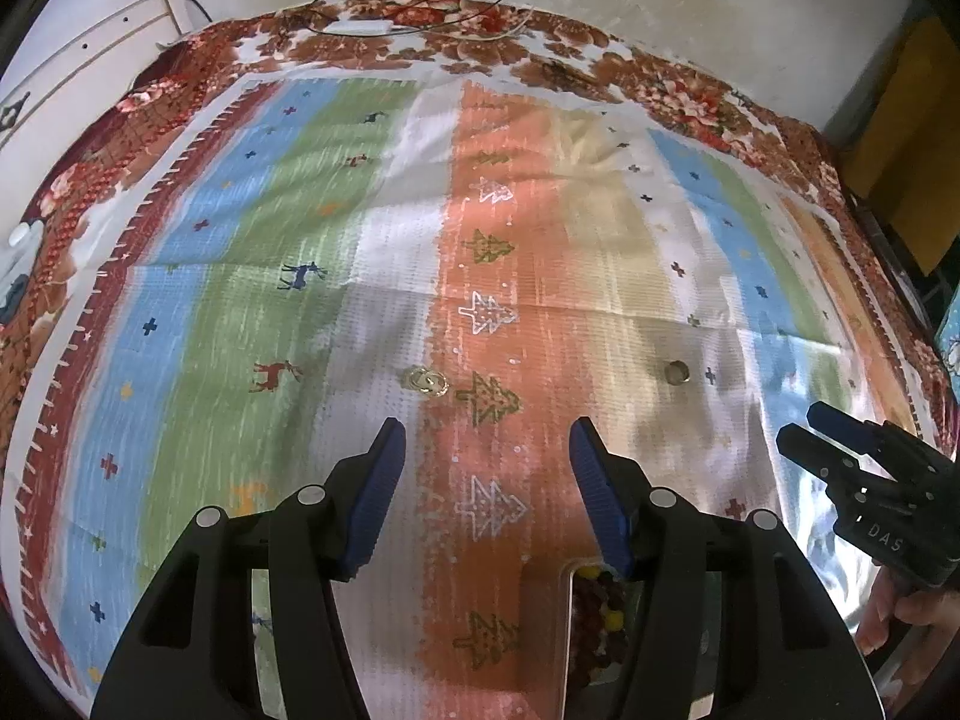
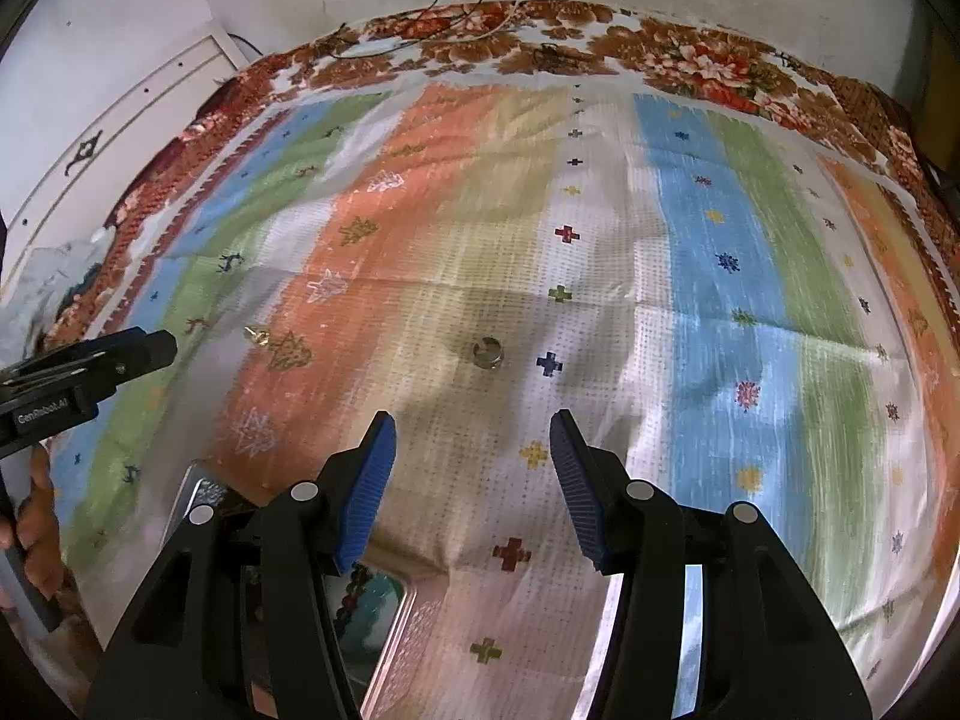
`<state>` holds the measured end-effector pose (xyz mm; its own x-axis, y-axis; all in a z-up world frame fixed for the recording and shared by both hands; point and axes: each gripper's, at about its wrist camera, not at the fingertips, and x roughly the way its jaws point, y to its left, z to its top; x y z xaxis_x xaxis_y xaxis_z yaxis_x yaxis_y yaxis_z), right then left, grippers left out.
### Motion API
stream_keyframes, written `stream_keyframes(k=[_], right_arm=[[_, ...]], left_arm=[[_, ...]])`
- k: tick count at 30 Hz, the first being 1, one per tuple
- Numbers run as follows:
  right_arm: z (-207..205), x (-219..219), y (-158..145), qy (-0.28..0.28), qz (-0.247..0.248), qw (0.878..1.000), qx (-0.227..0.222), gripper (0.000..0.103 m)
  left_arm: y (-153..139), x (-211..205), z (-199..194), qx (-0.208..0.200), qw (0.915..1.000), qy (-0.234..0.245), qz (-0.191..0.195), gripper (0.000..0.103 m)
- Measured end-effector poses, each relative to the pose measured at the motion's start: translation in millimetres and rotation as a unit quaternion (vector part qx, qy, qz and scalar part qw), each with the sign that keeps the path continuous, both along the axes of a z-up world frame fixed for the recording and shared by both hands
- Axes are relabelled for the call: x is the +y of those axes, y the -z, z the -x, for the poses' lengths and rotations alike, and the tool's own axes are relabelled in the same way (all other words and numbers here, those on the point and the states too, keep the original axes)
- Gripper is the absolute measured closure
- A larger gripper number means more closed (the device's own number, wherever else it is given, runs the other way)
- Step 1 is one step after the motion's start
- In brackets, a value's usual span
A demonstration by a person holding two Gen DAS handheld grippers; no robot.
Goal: Organize jewelry
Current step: 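Move left tool to gold ring while right tool approaches silver ring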
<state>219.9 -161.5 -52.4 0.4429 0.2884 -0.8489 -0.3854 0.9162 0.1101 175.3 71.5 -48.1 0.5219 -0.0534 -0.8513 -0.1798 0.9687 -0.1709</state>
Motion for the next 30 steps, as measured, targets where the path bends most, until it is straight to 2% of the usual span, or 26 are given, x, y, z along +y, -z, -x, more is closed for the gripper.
stream_keyframes(k=[30], right_arm=[[-50.5, 17.0, 32.8, 0.001, 0.019, 0.999, 0.039, 0.05]], left_arm=[[47.4, 11.4, -49.1, 0.068, 0.9976, 0.004, -0.014, 0.046]])
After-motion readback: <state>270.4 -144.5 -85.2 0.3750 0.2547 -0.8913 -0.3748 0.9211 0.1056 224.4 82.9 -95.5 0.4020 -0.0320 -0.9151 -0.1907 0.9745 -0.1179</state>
